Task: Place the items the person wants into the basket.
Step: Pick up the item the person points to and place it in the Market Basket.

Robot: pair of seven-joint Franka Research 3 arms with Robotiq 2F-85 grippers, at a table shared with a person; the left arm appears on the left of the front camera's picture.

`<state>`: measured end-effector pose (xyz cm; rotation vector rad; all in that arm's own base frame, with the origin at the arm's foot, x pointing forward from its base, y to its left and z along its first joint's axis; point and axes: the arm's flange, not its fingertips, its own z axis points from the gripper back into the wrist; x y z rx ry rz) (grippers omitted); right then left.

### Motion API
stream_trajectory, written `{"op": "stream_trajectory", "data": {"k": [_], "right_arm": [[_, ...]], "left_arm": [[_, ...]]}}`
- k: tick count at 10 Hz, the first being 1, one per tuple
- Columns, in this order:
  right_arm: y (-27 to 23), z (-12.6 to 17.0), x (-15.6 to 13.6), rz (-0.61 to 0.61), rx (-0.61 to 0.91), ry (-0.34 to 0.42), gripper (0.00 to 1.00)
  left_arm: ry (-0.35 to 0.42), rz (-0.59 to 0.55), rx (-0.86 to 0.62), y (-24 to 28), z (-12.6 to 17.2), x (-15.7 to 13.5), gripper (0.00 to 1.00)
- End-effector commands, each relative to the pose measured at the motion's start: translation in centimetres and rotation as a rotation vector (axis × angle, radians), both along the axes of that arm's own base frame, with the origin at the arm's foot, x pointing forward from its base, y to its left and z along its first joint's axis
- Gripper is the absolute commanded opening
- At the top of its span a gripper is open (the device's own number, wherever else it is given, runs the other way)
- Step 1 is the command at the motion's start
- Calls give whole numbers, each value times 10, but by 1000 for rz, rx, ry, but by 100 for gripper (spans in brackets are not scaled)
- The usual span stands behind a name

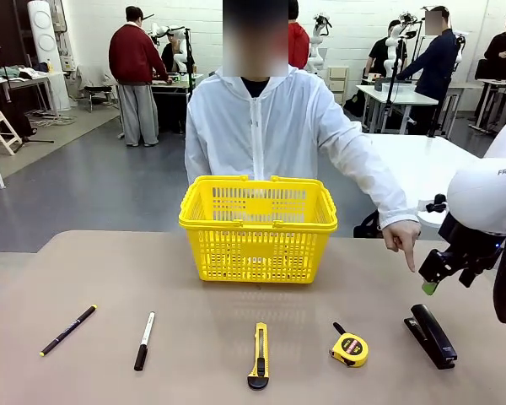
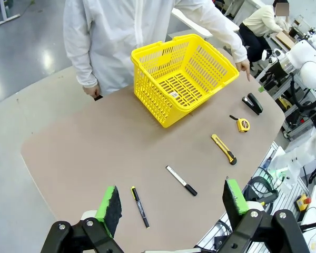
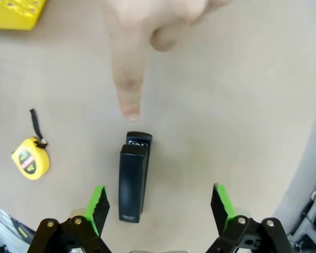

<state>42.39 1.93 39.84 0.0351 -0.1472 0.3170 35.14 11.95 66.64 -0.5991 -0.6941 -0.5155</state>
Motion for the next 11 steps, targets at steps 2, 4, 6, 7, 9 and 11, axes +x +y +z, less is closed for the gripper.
{"op": "stream_trajectory", "data": {"k": [2, 4, 6, 7, 9, 11], "right_arm": [[4, -1, -6, 26, 93, -42, 100], [3, -3, 0, 8, 18, -3, 100], [3, -3, 0, 8, 18, -3, 100], [3, -3, 0, 8, 18, -3, 100], [8, -15, 3, 5, 0, 30, 100], [13, -33, 4, 2, -17, 51, 100]], "left_arm": [[-15, -17, -5, 2, -1, 0, 100], [-15, -17, -5, 2, -1, 0, 100], [-15, -17, -5, 2, -1, 0, 100], [-15, -17, -5, 2, -1, 0, 100], [-15, -17, -5, 2, -1, 0, 100], [-15, -17, -5, 2, -1, 0, 100]]}}
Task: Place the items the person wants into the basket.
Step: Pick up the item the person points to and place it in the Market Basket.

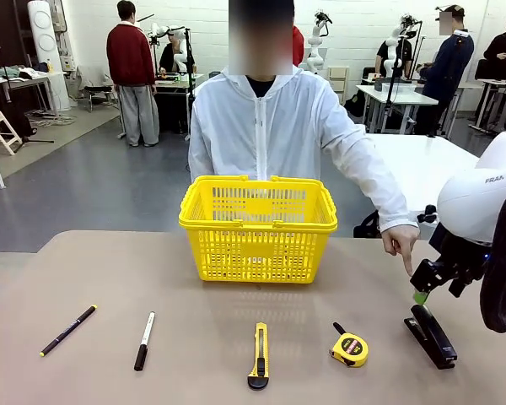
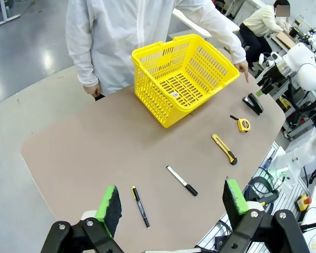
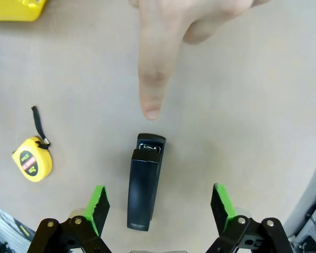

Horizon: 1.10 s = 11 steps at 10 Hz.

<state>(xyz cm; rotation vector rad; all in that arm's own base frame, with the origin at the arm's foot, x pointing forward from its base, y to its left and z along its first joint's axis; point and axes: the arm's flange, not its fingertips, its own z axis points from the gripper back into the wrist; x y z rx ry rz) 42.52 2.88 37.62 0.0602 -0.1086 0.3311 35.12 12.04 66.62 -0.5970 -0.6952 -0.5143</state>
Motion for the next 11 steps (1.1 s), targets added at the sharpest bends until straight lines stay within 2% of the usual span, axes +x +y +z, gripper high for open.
{"op": "stream_trajectory", "data": {"k": [1, 5, 7, 8, 9, 10, 11], "right_arm": [[8, -21, 4, 7, -49, 63, 100], [18, -49, 14, 54, -60, 138, 100], [18, -50, 13, 75, -67, 143, 100], [18, -49, 12, 80, -65, 141, 42], [18, -49, 12, 81, -69, 146, 42], [18, -48, 11, 78, -74, 145, 0], [19, -48, 11, 78, -80, 142, 36]], "left_arm": [[-14, -19, -7, 1, 0, 0, 100], [-14, -19, -7, 1, 0, 0, 100], [-14, -19, -7, 1, 0, 0, 100], [-14, -19, -7, 1, 0, 0, 100], [-14, -19, -7, 1, 0, 0, 100], [-14, -19, -7, 1, 0, 0, 100], [-14, -19, -7, 1, 0, 0, 100]]}}
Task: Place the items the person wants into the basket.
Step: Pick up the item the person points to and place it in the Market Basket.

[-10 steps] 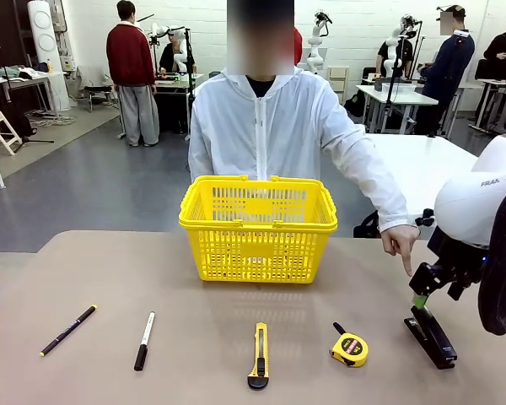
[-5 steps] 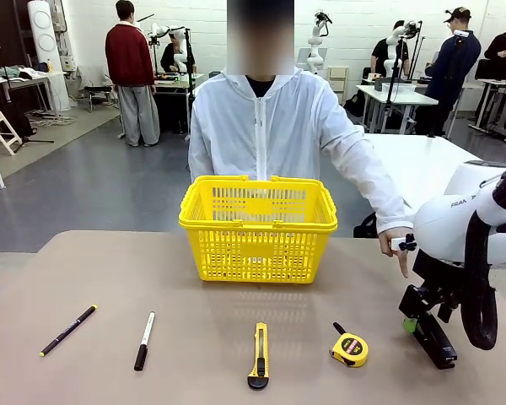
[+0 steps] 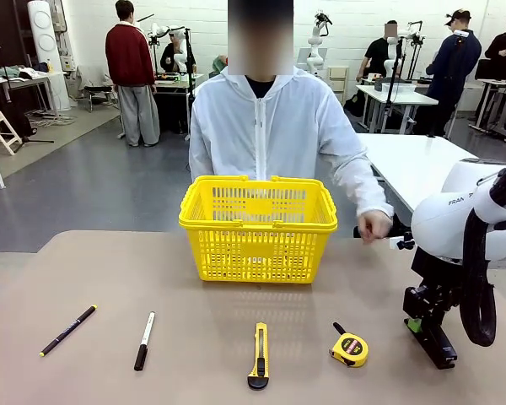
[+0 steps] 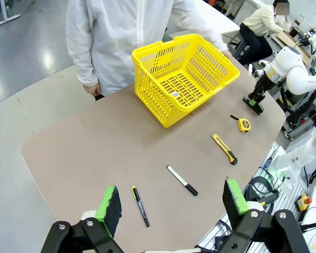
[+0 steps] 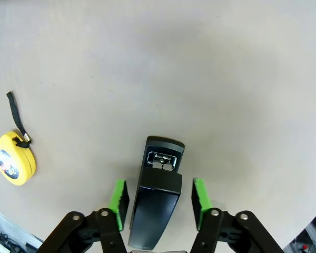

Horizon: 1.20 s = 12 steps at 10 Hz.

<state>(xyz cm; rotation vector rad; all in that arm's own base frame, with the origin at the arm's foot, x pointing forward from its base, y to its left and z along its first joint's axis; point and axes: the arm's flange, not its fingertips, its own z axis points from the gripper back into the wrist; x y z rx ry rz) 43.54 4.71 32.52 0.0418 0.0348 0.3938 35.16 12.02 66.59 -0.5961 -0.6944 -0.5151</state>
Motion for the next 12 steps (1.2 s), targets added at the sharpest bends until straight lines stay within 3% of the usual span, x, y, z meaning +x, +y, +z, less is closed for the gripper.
{"op": "stream_trajectory", "data": {"k": [1, 7, 8, 9, 12], "right_arm": [[1, 3, 0, 18, -36, 7, 0], [2, 18, -4, -42, -41, -8, 0], [8, 48, -13, -41, -52, -16, 21], [14, 91, -24, -43, -56, -86, 21], [44, 217, -46, -67, -101, -206, 21]], "left_arm": [[-14, -18, -8, 1, 0, -1, 100], [-14, -18, -8, 1, 0, -1, 100], [-14, -18, -8, 1, 0, -1, 100], [-14, -18, -8, 1, 0, -1, 100], [-14, -18, -8, 1, 0, -1, 100]]}}
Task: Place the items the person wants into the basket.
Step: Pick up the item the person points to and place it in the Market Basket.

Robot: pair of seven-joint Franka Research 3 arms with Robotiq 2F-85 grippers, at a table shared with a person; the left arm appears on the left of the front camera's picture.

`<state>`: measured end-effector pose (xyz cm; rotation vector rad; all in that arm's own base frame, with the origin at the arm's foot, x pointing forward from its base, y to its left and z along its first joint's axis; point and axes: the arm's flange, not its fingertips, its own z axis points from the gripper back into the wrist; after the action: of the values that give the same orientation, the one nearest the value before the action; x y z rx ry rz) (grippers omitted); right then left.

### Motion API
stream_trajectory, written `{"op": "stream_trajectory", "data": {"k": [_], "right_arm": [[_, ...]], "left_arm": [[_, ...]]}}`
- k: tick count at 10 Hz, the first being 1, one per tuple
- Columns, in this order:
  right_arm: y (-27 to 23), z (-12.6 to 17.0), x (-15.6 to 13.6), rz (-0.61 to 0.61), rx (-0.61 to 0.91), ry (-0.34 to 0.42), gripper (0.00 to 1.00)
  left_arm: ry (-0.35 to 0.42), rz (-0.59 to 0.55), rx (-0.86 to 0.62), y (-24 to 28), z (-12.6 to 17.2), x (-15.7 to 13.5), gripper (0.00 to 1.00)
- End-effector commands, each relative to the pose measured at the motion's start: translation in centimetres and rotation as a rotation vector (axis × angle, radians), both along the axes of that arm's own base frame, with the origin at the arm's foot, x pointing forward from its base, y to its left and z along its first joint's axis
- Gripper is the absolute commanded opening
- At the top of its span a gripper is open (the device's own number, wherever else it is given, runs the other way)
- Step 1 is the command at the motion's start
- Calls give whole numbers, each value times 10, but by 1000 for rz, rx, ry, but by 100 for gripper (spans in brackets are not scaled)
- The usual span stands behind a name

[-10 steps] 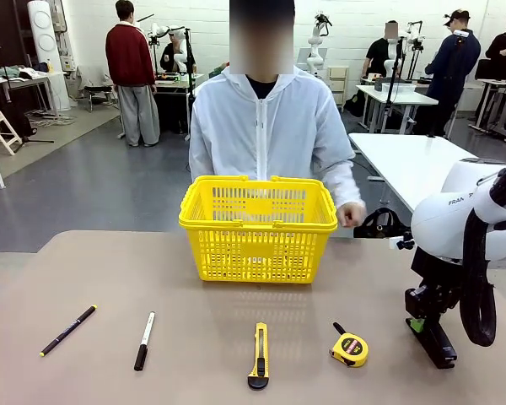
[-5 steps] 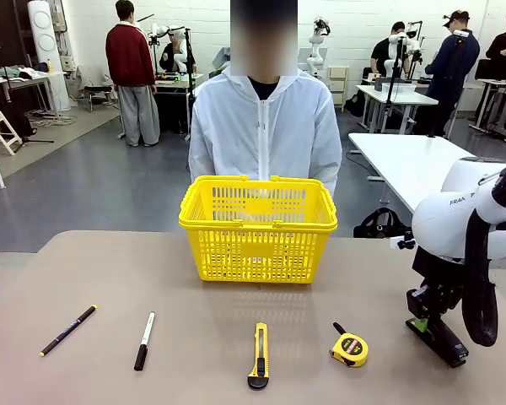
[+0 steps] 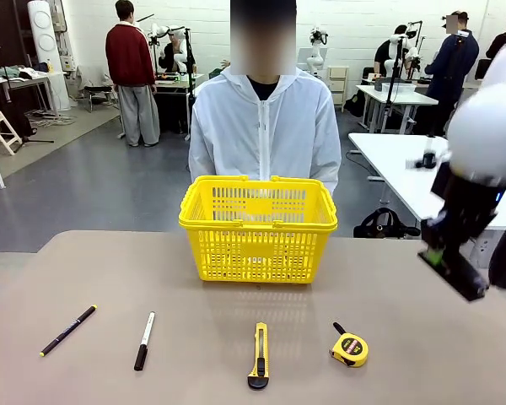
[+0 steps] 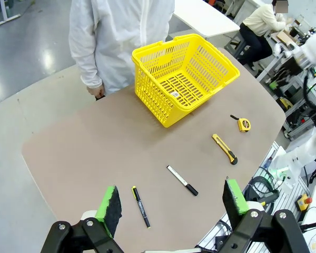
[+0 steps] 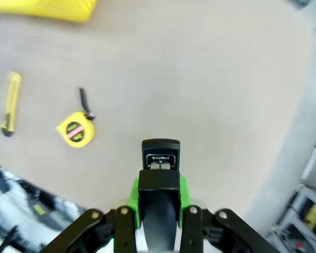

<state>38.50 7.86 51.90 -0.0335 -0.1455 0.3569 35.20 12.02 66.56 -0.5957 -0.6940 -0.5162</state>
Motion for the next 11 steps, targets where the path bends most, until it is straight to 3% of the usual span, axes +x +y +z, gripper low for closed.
{"op": "stream_trajectory", "data": {"k": [1, 4, 6, 7, 11], "right_arm": [[23, 60, 0, -46, -59, -37, 21], [38, 116, -17, -47, -25, -89, 21], [33, 112, -20, -87, -8, -75, 21], [35, 126, -23, -26, -13, -104, 21], [35, 126, -23, -26, -13, -104, 21]], "left_arm": [[-14, -17, -9, 1, 0, -1, 100], [-14, -17, -9, 1, 0, -1, 100], [-14, -17, -9, 1, 0, -1, 100], [-14, -17, -9, 1, 0, -1, 100], [-14, -17, -9, 1, 0, -1, 100]]}}
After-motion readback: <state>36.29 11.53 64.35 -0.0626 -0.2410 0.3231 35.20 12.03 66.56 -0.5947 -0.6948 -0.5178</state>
